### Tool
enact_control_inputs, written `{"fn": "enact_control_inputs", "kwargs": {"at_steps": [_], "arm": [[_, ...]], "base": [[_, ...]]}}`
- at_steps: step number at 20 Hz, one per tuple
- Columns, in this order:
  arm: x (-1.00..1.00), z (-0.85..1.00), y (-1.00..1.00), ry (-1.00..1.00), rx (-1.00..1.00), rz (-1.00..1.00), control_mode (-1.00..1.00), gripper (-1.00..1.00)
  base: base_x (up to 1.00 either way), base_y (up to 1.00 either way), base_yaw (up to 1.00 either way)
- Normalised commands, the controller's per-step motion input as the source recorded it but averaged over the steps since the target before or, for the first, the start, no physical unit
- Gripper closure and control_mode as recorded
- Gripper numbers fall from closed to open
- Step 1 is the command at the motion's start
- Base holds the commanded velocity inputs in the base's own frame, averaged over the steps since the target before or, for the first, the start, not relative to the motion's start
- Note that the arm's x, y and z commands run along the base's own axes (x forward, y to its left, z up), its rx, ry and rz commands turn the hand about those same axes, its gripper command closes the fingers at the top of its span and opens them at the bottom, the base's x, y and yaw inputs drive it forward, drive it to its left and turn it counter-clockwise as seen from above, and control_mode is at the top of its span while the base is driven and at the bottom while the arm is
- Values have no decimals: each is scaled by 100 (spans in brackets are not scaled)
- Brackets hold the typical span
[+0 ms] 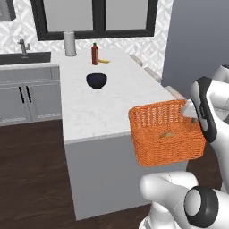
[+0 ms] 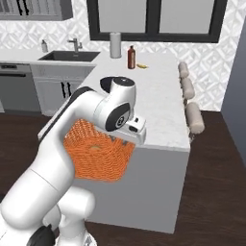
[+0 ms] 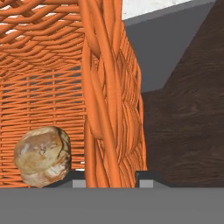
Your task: Open the cabinet, pick up the bread from the cabinet and place it in the basket. Then move the basket to the dining counter.
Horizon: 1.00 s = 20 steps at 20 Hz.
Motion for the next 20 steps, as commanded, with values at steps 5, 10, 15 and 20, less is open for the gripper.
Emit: {"fn": "enact_control_inputs", "kwargs": {"at_steps": [5, 10, 15, 20], "arm": [[0, 0, 0, 0, 0, 0, 100, 100], [0, 0, 0, 0, 0, 0, 100, 100], [0, 0, 0, 0, 0, 0, 100, 100], [40, -7, -13, 0, 5, 1, -100, 100]], "base": [[67, -78, 18], [74, -46, 13], [76, -33, 9], [55, -20, 4]]}}
